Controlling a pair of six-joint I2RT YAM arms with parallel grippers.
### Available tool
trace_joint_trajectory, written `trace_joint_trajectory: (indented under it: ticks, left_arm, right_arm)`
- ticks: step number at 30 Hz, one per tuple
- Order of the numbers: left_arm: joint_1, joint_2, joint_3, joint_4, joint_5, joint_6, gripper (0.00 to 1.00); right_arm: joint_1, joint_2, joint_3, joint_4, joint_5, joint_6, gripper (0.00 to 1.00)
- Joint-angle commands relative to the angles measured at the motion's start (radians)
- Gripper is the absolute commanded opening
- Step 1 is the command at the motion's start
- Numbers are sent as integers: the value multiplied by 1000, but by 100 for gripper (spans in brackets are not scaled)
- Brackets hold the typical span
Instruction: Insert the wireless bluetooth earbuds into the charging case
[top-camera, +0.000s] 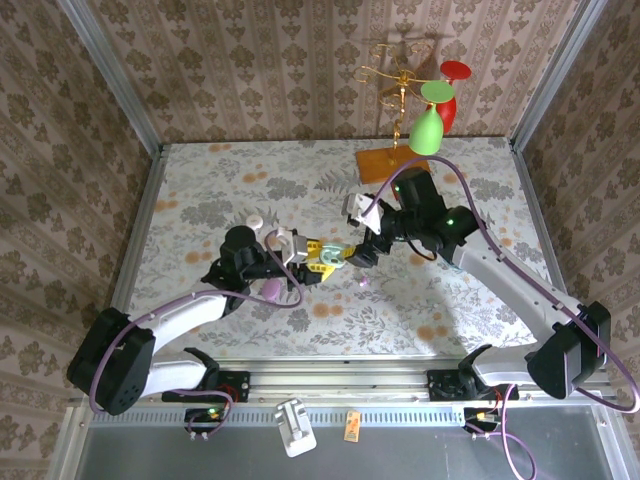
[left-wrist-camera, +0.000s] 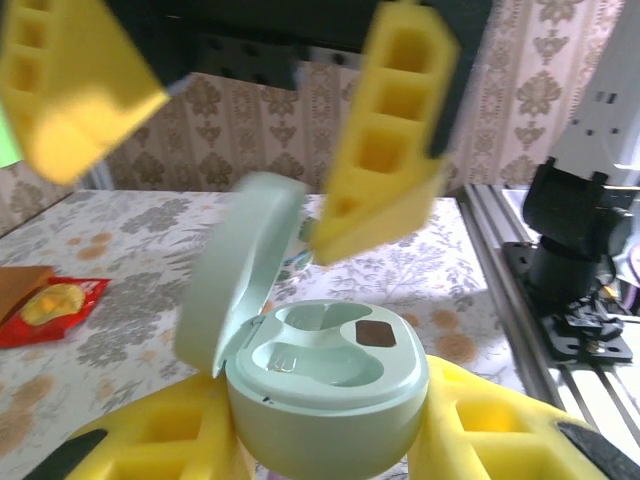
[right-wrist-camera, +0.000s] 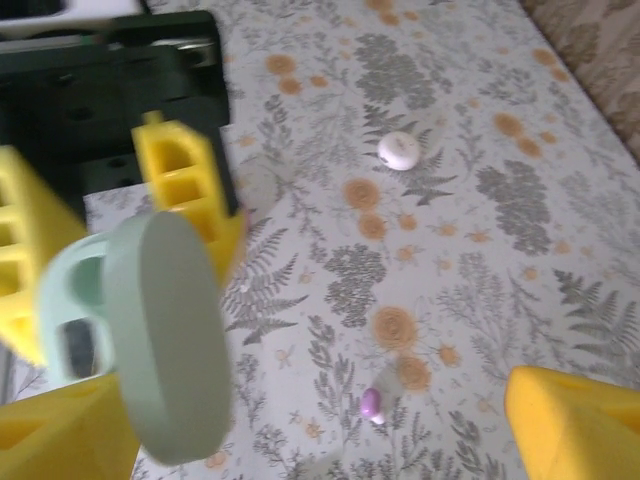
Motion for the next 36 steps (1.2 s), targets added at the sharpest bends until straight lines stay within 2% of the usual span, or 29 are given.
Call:
trace_joint_trajectory:
  ticks: [1, 6, 13, 21, 23, 26, 28, 31, 36]
  left_arm:
    - [-1, -15, -11, 32, 56, 22, 28]
    - [3, -14, -15, 53, 52, 14, 28]
    - [21, 29, -22, 157, -8, -31, 28]
    - [82, 136, -9, 386, -44, -148, 28]
    - [100, 157, -1, 422, -40, -168, 28]
    - [124, 177, 14, 443, -28, -195, 29]
    - [143, 188, 29, 440, -4, -215, 30]
    - [162, 203, 35, 458, 5, -215, 29]
    - [164, 219, 43, 468, 37, -216, 29]
  right_arm:
    - [-10, -12, -5, 56, 42, 21, 93]
    - [-9, -19, -3, 57, 29, 27, 93]
    - [-9, -50, -17, 67, -64, 31, 98]
    - [-45, -122, -77, 202, -228, 163, 100]
    - [-60, -144, -107, 260, -233, 212, 100]
    - [-81, -177, -163, 412, -89, 378, 100]
    - [-92, -205, -201, 470, 81, 521, 98]
    - [-102, -257, -236, 445, 286, 650, 100]
    - [-134, -354, -317, 330, 428, 789, 100]
